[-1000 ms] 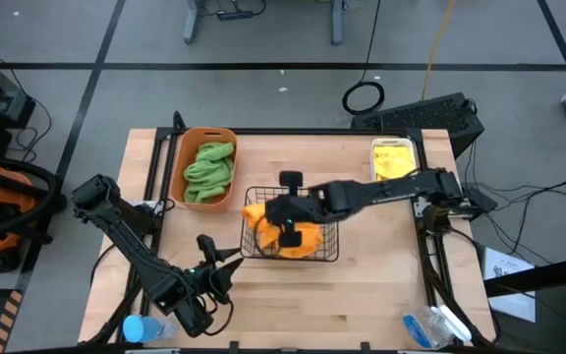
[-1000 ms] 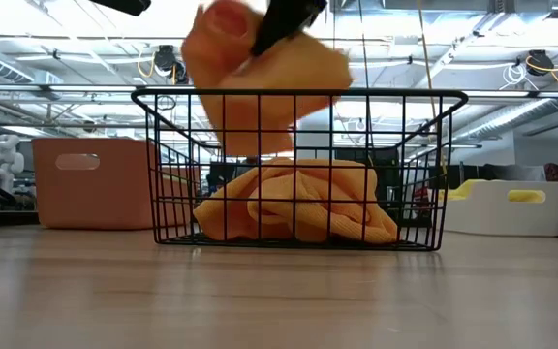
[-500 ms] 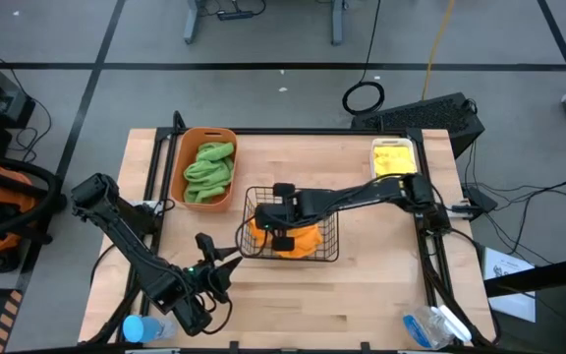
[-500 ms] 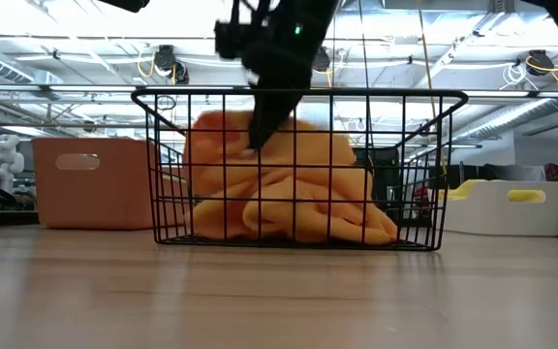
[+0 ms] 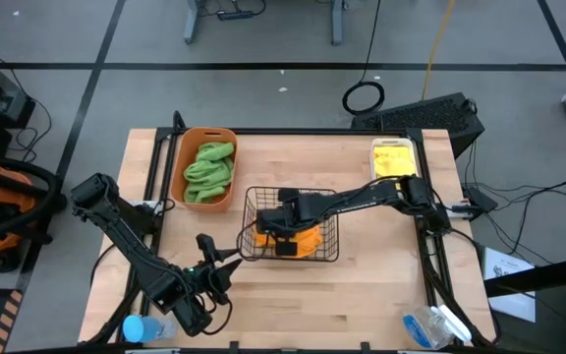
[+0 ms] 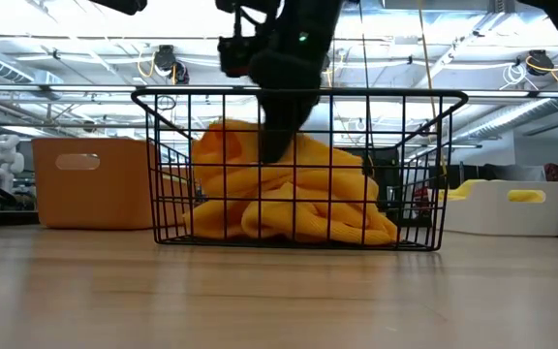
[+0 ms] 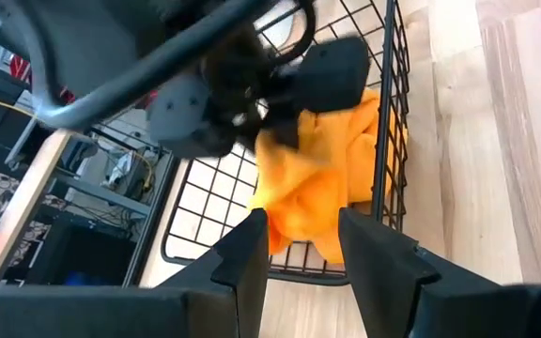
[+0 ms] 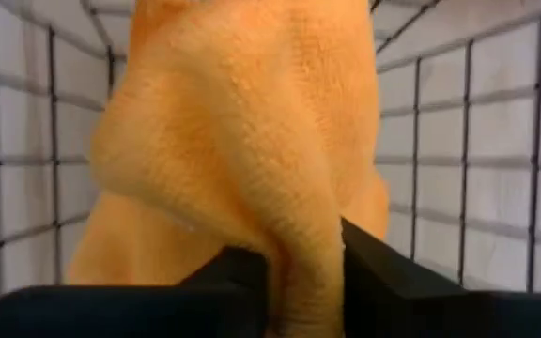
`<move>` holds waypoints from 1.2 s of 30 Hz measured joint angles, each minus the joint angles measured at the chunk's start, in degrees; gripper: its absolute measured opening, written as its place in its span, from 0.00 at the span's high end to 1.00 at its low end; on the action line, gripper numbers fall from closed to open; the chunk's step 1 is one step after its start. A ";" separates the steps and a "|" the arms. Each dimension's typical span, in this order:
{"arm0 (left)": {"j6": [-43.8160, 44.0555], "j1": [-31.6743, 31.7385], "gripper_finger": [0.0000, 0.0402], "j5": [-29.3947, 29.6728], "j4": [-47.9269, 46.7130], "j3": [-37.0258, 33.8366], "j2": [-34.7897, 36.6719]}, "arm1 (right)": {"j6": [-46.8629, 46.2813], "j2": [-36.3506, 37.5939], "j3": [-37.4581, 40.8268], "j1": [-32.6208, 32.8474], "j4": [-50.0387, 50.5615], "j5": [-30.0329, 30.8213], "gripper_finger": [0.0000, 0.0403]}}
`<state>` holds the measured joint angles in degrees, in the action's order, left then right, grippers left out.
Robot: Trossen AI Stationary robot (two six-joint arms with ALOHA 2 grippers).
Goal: Sort microfiber towel by color & place in baskets
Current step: Put the orange microfiber towel into the black wire basket
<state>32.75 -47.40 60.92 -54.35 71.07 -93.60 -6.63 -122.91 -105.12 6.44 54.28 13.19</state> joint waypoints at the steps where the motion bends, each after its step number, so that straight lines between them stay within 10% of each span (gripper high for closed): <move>1: 0.00 0.00 0.66 -0.04 0.01 0.00 0.00 | -0.95 0.36 0.00 0.31 1.82 -0.08 0.74; 9: 0.00 0.00 0.66 -0.09 0.45 0.00 0.02 | -7.37 3.37 0.03 2.19 7.30 -0.61 0.47; 16: -0.13 0.00 0.66 -0.22 1.14 0.00 0.02 | -7.60 6.83 0.00 3.16 5.37 -1.27 0.44; 30: -0.09 -0.22 0.66 -0.72 1.52 0.00 0.02 | -4.66 1.72 0.00 1.38 -2.08 -3.11 0.96; 36: -0.07 -1.08 0.66 -0.72 1.61 0.00 0.02 | -5.91 -1.03 0.00 1.00 -2.60 -3.67 0.96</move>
<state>32.69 -48.48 60.20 -52.73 71.07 -93.58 -12.54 -123.94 -105.12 7.44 51.68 9.52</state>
